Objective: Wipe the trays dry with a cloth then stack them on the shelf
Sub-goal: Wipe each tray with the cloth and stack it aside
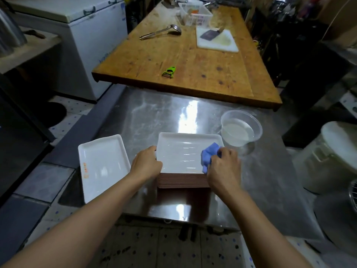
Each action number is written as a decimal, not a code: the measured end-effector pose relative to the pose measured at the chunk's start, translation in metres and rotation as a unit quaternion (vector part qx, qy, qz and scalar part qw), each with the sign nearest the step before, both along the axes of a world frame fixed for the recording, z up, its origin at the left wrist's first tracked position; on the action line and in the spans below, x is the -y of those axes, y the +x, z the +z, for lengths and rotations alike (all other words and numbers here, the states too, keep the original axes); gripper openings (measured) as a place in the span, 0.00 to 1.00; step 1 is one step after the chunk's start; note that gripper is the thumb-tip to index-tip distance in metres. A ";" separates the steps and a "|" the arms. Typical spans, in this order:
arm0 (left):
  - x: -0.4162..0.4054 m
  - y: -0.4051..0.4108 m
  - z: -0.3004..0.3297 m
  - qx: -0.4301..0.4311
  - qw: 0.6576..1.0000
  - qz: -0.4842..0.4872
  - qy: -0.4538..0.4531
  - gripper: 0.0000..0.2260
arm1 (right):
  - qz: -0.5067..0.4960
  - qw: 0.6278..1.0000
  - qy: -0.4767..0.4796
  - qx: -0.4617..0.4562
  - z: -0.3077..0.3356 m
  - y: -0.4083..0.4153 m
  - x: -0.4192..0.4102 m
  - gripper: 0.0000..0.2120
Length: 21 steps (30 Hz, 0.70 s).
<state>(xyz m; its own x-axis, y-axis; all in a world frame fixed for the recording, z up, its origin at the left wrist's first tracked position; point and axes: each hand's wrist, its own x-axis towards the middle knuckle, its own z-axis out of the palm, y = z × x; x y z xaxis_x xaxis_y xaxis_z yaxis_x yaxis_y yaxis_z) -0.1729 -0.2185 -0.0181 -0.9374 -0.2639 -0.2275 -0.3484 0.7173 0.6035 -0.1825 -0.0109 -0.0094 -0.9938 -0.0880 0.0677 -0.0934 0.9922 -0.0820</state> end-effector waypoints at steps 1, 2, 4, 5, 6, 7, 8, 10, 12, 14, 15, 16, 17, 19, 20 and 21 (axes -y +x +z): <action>0.000 0.000 0.000 -0.003 1.000 -0.002 -0.001 0.16 | 0.002 1.000 0.006 0.012 0.000 -0.003 0.001 0.11; 0.000 0.000 0.000 -0.006 1.000 -0.005 -0.002 0.15 | 0.001 1.000 0.005 0.024 0.001 -0.007 0.001 0.11; 0.001 0.000 -0.001 -0.016 1.000 -0.008 0.006 0.15 | 0.003 0.999 0.007 0.038 0.003 -0.019 0.001 0.12; 0.001 0.000 -0.002 -0.021 1.000 -0.008 0.011 0.15 | 0.010 0.999 0.011 0.040 0.004 -0.026 0.001 0.13; 0.001 0.000 -0.003 -0.025 1.000 -0.008 0.014 0.15 | 0.016 0.999 0.013 0.039 0.004 -0.033 0.002 0.14; 0.002 0.000 -0.003 -0.028 0.999 -0.008 0.013 0.15 | 0.015 0.999 0.003 0.034 0.003 -0.039 0.003 0.14; 0.002 0.000 -0.003 -0.028 0.999 -0.008 0.014 0.15 | 0.005 0.999 -0.018 0.026 0.002 -0.045 0.006 0.14; 0.003 0.001 -0.004 -0.028 0.999 -0.004 0.029 0.15 | -0.029 0.996 -0.080 0.012 -0.001 -0.052 0.012 0.14; 0.003 0.000 -0.005 -0.027 0.999 0.001 0.041 0.15 | -0.041 0.990 -0.135 -0.003 -0.004 -0.054 0.019 0.14; 0.003 0.001 -0.005 -0.028 0.999 -0.004 0.035 0.15 | -0.014 0.991 -0.136 -0.010 -0.008 -0.051 0.027 0.14; 0.003 0.001 -0.006 -0.031 0.999 -0.008 0.030 0.16 | 0.007 0.991 -0.136 -0.011 -0.010 -0.049 0.032 0.15; 0.002 0.001 -0.006 -0.033 0.999 -0.012 0.025 0.16 | 0.031 0.990 -0.137 -0.008 -0.012 -0.048 0.038 0.15; 0.002 0.001 -0.005 -0.035 0.999 -0.014 0.023 0.17 | 0.059 0.989 -0.136 -0.003 -0.013 -0.047 0.045 0.15; 0.002 0.002 -0.004 -0.036 0.999 -0.015 0.021 0.19 | 0.107 0.985 -0.138 0.002 -0.013 -0.046 0.061 0.15; 0.002 0.002 -0.004 -0.037 0.999 -0.015 0.021 0.19 | 0.120 0.982 -0.149 0.006 -0.013 -0.046 0.070 0.15; 0.002 0.002 -0.003 -0.038 0.999 -0.015 0.022 0.19 | 0.131 0.978 -0.162 0.010 -0.012 -0.045 0.078 0.15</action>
<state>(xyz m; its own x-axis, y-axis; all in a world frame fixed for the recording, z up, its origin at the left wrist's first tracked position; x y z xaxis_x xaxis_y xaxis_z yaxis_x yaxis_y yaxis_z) -0.1705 -0.2206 -0.0215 -0.9595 -0.2276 -0.1661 -0.2797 0.6993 0.6578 -0.2279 -0.0893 -0.0214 -0.9418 -0.3162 0.1140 -0.3351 0.8562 -0.3933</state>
